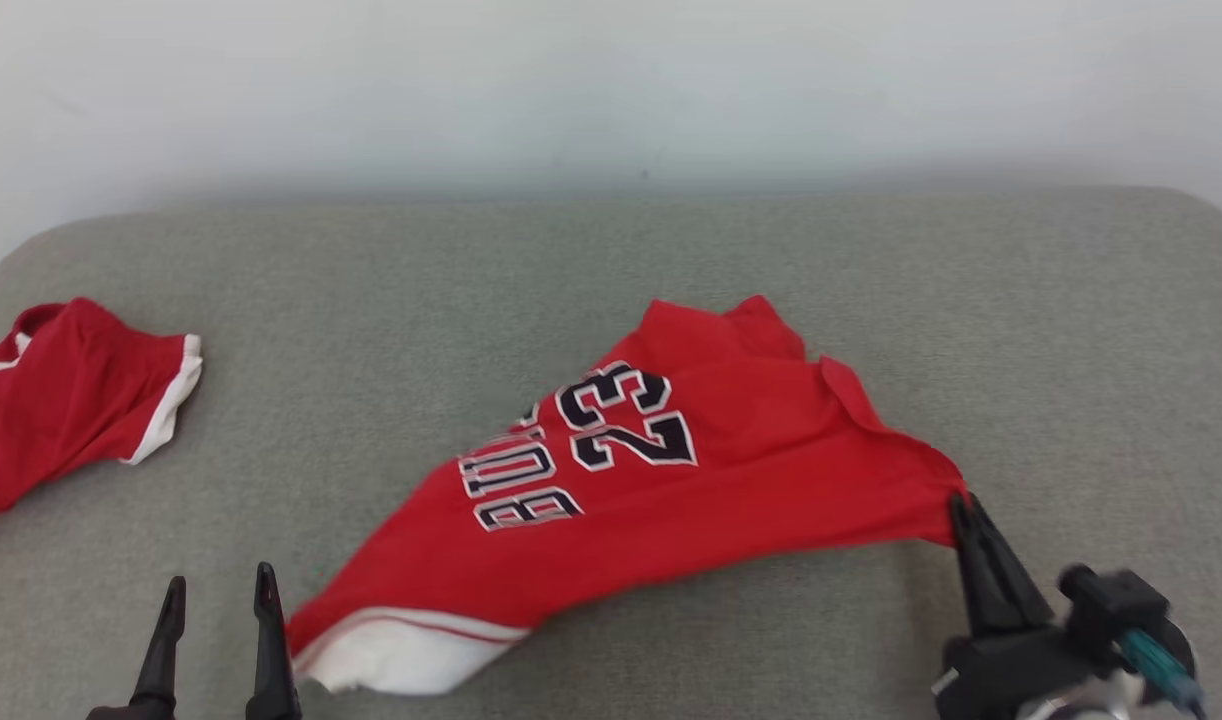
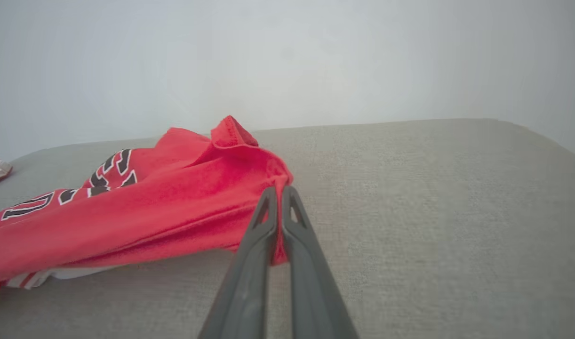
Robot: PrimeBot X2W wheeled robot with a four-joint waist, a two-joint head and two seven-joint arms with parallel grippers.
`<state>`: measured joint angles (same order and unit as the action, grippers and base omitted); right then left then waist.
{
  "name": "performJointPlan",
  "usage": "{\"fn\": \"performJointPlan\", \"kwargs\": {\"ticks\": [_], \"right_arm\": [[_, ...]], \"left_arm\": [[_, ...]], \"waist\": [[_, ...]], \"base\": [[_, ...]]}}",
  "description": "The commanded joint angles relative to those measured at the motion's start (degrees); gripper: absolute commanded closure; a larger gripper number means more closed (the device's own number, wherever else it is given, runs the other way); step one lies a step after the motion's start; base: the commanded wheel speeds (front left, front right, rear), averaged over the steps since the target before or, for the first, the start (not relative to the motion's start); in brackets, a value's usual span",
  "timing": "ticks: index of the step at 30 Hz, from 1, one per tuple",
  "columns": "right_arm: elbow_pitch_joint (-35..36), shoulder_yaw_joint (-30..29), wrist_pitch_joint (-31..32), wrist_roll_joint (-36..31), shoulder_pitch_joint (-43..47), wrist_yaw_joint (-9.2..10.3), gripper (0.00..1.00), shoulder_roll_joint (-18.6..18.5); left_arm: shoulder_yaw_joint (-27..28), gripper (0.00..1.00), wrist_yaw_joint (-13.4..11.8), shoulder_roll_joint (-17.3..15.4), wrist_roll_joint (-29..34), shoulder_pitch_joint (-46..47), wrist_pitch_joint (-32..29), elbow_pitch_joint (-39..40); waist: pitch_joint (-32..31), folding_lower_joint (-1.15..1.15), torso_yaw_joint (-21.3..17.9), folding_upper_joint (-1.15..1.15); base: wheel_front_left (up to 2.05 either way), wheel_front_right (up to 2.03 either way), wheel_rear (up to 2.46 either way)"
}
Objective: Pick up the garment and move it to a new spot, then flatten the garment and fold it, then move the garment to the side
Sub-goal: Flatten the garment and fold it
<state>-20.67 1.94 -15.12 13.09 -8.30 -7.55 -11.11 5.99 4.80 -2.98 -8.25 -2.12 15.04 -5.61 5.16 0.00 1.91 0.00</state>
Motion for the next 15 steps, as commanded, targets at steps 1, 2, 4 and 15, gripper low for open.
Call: {"fn": "performJointPlan", "kwargs": {"ticks": [1,2,4,15], "right_arm": [[2.58,-0.86,-0.05,0.52,3.09,0.13,1.00,-0.57],[3.66,-1.44,-0.04,0.59,4.51,0.13,1.00,-0.84],[4.92,-2.71,-0.05,1.27,6.96,0.13,1.00,-1.18],[5.27,-5.93,-0.06,2.82,11.32,0.13,0.00,-0.59]], "left_arm": [[0.23,0.00,0.05,0.08,-0.42,-0.76,0.20,-0.12],[0.21,0.00,0.07,0.10,-0.30,-0.80,0.21,-0.17],[0.15,0.00,0.13,0.11,-0.52,-0.77,0.21,-0.31],[-0.62,0.00,-0.11,0.13,-1.32,-1.16,0.20,-1.20]], "waist": [[-1.02,0.00,-1.87,0.00],[-1.06,0.00,-2.23,0.00],[-1.14,0.00,-2.80,0.00],[-1.75,0.00,-3.58,0.00]], "base": [[0.00,0.00,0.00],[0.00,0.00,0.00],[0.00,0.00,0.00],[0.00,0.00,0.00]]}}
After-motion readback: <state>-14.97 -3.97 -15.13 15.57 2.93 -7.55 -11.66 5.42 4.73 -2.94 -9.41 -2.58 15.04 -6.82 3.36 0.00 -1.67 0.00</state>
